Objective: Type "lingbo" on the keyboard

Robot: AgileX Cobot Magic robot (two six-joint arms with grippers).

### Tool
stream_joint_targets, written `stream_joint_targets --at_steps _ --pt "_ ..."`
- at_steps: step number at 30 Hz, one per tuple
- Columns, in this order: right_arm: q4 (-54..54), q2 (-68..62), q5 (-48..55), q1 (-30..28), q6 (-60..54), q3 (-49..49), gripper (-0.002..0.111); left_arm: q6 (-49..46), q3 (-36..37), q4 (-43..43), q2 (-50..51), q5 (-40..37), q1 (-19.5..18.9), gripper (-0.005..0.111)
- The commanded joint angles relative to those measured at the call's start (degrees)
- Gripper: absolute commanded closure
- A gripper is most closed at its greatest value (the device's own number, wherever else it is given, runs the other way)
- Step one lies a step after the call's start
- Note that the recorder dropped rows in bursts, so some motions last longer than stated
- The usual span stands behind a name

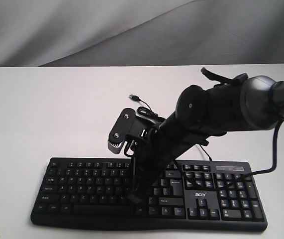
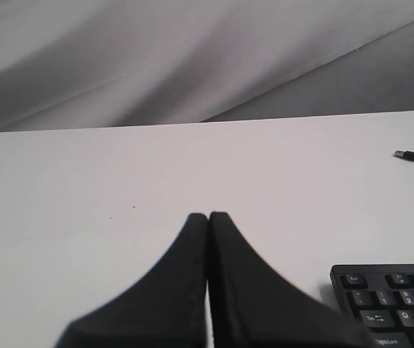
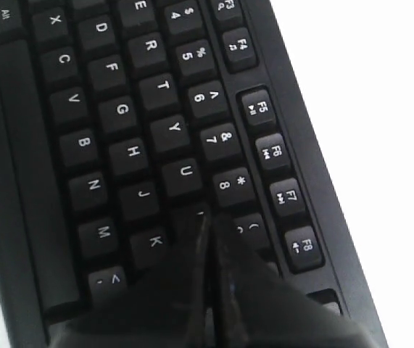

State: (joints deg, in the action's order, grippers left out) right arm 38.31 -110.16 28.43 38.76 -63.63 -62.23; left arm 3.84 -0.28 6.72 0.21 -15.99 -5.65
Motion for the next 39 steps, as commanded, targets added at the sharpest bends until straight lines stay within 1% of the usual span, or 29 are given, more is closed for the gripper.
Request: stream_joint_targets --at_steps 1,5,9,12,17,24,31,35,37,39 --pt "-1.9 3.8 2.0 -0.2 -0.4 0.5 0.108 0.1 0.3 0.0 -0.2 0.7 -0.1 0.106" --pt "-2.7 10.1 3.2 -0.2 1.5 0.5 0.108 0.1 0.3 0.0 -0.2 0.7 -0.1 0.106" --pt "-11.9 21.6 0.2 -0.3 10.7 0.5 0.108 0.1 0.3 0.0 -0.2 0.7 -0.1 0.106" --pt "-15.4 28.6 -3.1 -0.3 16.4 0.5 0.108 0.1 0.3 0.0 -0.2 0.7 -0.1 0.106" --pt "-15.5 39.2 -6.3 -0.3 21.1 0.5 0.108 0.1 0.3 0.0 -0.2 0.7 -0.1 0.106" --pt "-14.2 44.8 -6.9 -0.3 21.1 0.5 0.108 0.1 0.3 0.0 -0.2 0.7 -0.1 0.106" --pt "-14.2 46.2 -7.1 -0.3 21.1 0.5 0.108 0.1 0.3 0.0 -0.2 0.7 -0.1 0.106" --pt "-16.6 47.0 -13.2 -0.6 20.9 0.5 0.108 0.1 0.3 0.0 -0.2 0.7 -0.1 0.106" --pt "-15.2 47.5 -15.7 -1.8 24.9 0.5 0.108 0.1 0.3 0.0 -0.2 0.7 -0.1 0.106" --pt "-15.2 48.0 -16.4 -3.9 32.2 0.5 0.108 0.1 0.3 0.0 -0.2 0.7 -0.1 0.106"
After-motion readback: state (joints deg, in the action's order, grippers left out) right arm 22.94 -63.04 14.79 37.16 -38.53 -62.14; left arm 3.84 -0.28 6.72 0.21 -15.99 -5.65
